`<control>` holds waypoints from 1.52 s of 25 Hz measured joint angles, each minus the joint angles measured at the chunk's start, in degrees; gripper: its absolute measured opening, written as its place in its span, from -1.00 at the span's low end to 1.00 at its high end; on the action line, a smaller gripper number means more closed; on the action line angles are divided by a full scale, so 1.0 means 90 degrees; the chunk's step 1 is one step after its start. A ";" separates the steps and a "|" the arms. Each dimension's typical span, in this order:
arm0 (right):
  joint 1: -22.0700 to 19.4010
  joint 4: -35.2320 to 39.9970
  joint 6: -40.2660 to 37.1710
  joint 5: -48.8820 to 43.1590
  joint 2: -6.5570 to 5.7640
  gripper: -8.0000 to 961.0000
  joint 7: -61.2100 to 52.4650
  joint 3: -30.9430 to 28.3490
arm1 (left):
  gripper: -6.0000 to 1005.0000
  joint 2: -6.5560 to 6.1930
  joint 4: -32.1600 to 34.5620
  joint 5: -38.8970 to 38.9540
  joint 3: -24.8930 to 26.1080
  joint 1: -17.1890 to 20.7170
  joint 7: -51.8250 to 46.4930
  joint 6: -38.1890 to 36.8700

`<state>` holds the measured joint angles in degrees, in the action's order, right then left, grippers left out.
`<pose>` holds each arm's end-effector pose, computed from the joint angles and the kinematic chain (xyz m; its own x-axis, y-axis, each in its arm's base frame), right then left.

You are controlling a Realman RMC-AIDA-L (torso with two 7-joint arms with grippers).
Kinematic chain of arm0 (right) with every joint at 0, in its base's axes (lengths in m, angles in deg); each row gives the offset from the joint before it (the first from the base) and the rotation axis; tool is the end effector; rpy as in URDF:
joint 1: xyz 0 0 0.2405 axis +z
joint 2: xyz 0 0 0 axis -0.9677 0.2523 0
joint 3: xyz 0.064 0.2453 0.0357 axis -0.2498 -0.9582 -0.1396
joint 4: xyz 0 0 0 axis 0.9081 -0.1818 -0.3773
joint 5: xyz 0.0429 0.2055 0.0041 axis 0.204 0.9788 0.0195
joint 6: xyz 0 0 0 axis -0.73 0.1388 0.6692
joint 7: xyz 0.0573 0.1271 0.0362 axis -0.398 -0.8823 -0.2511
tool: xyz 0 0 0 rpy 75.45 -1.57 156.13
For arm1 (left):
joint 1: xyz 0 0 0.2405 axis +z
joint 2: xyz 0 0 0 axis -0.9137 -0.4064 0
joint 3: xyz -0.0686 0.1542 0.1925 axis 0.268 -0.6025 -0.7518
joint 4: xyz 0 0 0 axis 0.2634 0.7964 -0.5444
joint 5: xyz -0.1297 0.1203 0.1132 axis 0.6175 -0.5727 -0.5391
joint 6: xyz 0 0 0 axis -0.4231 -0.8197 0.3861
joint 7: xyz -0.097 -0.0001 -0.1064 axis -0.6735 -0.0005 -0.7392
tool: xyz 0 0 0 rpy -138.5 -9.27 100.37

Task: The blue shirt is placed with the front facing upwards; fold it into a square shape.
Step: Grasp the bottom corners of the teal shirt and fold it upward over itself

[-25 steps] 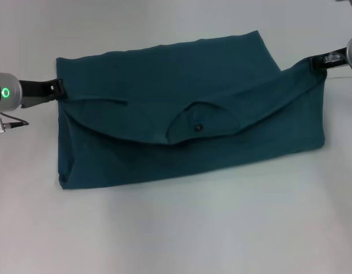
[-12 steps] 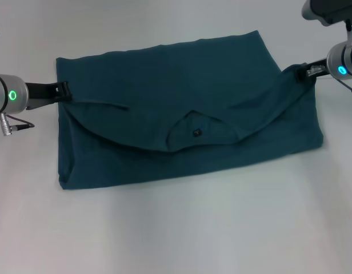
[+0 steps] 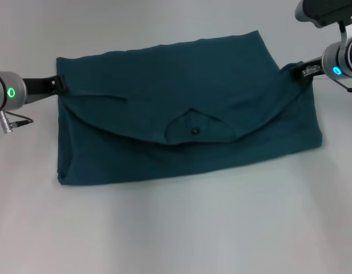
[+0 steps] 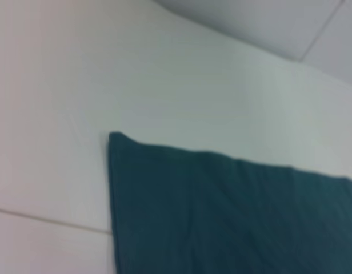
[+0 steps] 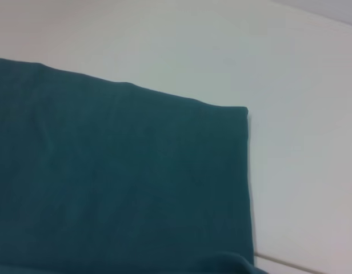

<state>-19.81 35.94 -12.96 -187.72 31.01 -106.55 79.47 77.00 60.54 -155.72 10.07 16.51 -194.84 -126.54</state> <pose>0.2397 0.5053 0.0479 0.7132 -0.6429 -0.2793 -0.5205 -0.2190 -0.8253 -0.2333 0.4831 0.0288 0.3048 0.6541 0.6923 0.9259 -0.0332 -0.3763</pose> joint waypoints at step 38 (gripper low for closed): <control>0.0005 -0.0040 0.0318 0.0000 0.0016 -0.11 -0.0028 0.0441 | -0.03 0.0162 0.0334 0.0028 -0.0294 0.0368 -0.0197 -0.0084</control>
<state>-19.76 35.59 -10.10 -187.71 31.15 -106.80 83.44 78.45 63.54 -155.47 7.42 19.82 -196.61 -127.29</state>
